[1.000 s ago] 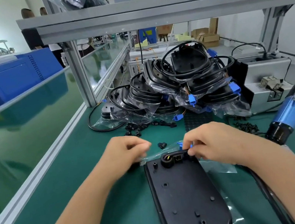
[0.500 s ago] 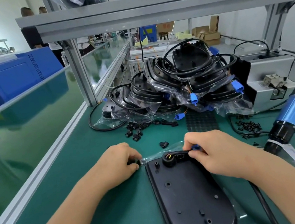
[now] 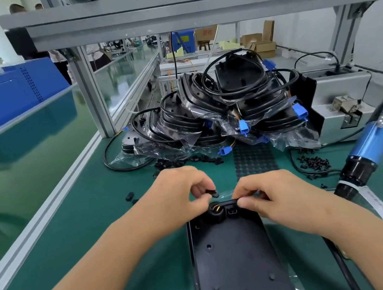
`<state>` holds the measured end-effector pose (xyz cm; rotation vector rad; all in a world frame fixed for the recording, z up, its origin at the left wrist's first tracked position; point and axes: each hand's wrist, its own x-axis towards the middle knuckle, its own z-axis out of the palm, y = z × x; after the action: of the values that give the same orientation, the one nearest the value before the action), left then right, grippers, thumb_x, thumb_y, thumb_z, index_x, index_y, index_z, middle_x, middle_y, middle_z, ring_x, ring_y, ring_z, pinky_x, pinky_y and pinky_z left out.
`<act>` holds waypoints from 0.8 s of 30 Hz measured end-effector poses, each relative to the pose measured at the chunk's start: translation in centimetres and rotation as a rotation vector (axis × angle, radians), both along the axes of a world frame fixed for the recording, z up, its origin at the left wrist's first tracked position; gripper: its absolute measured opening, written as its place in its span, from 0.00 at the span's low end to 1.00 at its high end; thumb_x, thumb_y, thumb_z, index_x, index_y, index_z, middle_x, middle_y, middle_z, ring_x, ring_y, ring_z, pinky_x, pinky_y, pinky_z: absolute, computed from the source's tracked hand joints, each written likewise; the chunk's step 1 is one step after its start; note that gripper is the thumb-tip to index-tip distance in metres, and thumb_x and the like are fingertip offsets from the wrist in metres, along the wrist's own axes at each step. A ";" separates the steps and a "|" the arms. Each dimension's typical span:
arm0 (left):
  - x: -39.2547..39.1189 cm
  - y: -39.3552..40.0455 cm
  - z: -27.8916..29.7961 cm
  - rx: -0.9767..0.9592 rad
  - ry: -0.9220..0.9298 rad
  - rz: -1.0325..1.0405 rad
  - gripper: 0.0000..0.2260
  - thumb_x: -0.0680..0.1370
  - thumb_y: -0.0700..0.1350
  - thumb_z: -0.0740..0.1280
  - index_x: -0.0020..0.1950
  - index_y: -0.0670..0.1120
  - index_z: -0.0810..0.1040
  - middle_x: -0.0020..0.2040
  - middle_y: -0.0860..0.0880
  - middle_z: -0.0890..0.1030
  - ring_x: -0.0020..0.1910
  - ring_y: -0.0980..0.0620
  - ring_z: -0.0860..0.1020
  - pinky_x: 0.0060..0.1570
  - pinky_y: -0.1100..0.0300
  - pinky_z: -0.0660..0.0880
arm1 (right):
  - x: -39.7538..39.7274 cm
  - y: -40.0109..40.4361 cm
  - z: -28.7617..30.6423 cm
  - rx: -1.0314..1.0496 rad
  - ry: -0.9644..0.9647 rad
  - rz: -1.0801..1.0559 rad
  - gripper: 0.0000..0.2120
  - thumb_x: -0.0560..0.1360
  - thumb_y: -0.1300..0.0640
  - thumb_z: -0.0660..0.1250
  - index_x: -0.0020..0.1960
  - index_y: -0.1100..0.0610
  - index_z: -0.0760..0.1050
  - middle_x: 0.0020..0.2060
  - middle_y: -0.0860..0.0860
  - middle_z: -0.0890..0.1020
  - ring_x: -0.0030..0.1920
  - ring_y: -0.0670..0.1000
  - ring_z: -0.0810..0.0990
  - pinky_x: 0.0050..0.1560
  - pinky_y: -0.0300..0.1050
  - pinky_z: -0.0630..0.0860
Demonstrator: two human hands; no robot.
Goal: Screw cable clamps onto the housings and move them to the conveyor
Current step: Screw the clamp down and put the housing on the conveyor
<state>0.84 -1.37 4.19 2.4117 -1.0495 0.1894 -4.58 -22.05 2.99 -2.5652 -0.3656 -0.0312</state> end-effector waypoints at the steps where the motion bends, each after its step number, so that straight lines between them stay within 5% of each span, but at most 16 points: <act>1: 0.2 -0.4 0.4 0.050 -0.016 -0.036 0.08 0.72 0.38 0.70 0.49 0.46 0.84 0.37 0.59 0.74 0.35 0.67 0.75 0.40 0.80 0.64 | 0.1 0.0 0.0 0.004 -0.003 -0.001 0.05 0.77 0.50 0.66 0.45 0.40 0.76 0.40 0.39 0.81 0.42 0.36 0.76 0.41 0.30 0.69; 7: 0.5 -1.7 1.8 0.261 -0.074 -0.190 0.10 0.76 0.40 0.67 0.55 0.45 0.82 0.47 0.49 0.80 0.47 0.54 0.76 0.48 0.73 0.62 | 0.3 0.1 0.0 0.000 -0.022 0.001 0.04 0.77 0.52 0.65 0.47 0.43 0.77 0.35 0.39 0.78 0.34 0.33 0.73 0.38 0.30 0.66; 14: 0.3 -1.0 1.7 0.186 0.017 -0.191 0.08 0.75 0.37 0.69 0.52 0.45 0.83 0.41 0.54 0.76 0.37 0.62 0.72 0.44 0.77 0.66 | 0.4 0.2 -0.2 -0.007 -0.026 -0.017 0.04 0.77 0.51 0.65 0.46 0.42 0.76 0.36 0.39 0.77 0.34 0.33 0.73 0.41 0.34 0.68; 24: 0.5 -0.6 1.2 0.084 0.091 -0.185 0.09 0.74 0.36 0.70 0.50 0.47 0.85 0.39 0.59 0.78 0.36 0.64 0.75 0.44 0.71 0.71 | 0.3 0.3 -0.4 -0.023 -0.049 -0.036 0.03 0.77 0.51 0.65 0.47 0.44 0.77 0.32 0.37 0.75 0.34 0.33 0.72 0.41 0.34 0.67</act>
<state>1.29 -1.94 5.42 2.3549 -1.2530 -0.0280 -4.26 -21.74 2.56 -2.5972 -0.3396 -0.1038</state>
